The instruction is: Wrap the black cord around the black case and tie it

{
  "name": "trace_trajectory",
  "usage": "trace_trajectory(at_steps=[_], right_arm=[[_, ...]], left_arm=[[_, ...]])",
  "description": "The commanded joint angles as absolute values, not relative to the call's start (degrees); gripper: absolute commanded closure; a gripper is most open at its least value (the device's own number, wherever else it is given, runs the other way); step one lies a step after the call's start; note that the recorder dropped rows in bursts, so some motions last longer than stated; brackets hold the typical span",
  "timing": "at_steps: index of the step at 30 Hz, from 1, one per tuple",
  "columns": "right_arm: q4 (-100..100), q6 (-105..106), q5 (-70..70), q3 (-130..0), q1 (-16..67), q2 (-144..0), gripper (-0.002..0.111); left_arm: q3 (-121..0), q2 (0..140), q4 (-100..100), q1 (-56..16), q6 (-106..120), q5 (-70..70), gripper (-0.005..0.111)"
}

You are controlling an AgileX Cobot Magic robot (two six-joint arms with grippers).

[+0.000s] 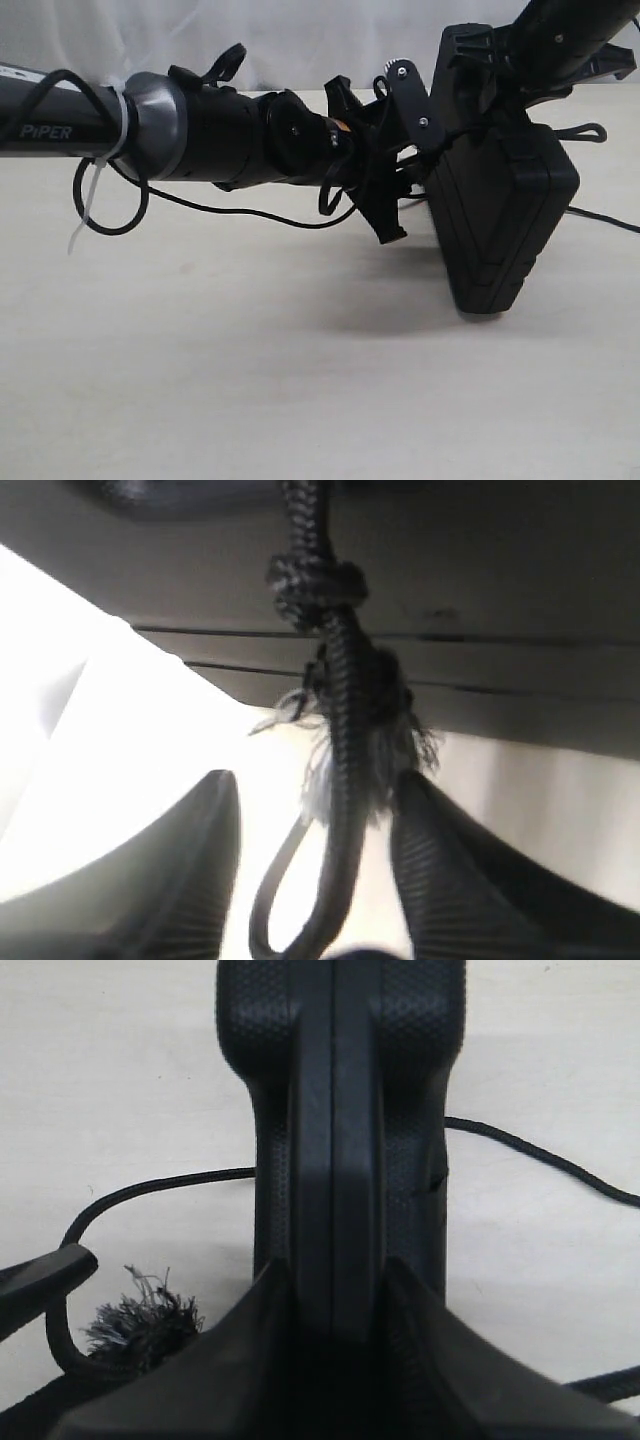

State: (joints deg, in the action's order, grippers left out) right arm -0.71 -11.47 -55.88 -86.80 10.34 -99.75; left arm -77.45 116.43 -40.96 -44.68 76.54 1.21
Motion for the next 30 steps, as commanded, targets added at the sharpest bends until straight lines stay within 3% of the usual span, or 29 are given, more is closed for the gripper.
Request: trace_trajectory(at_steps=[1,5,30], right_arm=[[-1.1,-11.2,-53.8,-87.7,10.1,-99.1,0.104],[-1.1,-11.2,-53.8,-87.7,10.1,-99.1,0.104],[-1.1,-11.2,-53.8,-87.7,10.1,-99.1,0.104]], left_arm=[[-77.4,116.4,-41.2,-44.6,76.2,-0.8,0.084],[-77.4,116.4,-41.2,-44.6,76.5,-1.2,0.107],[-77.5,116.4,-33.2,-51.3,76.6,-17.2,0.107]])
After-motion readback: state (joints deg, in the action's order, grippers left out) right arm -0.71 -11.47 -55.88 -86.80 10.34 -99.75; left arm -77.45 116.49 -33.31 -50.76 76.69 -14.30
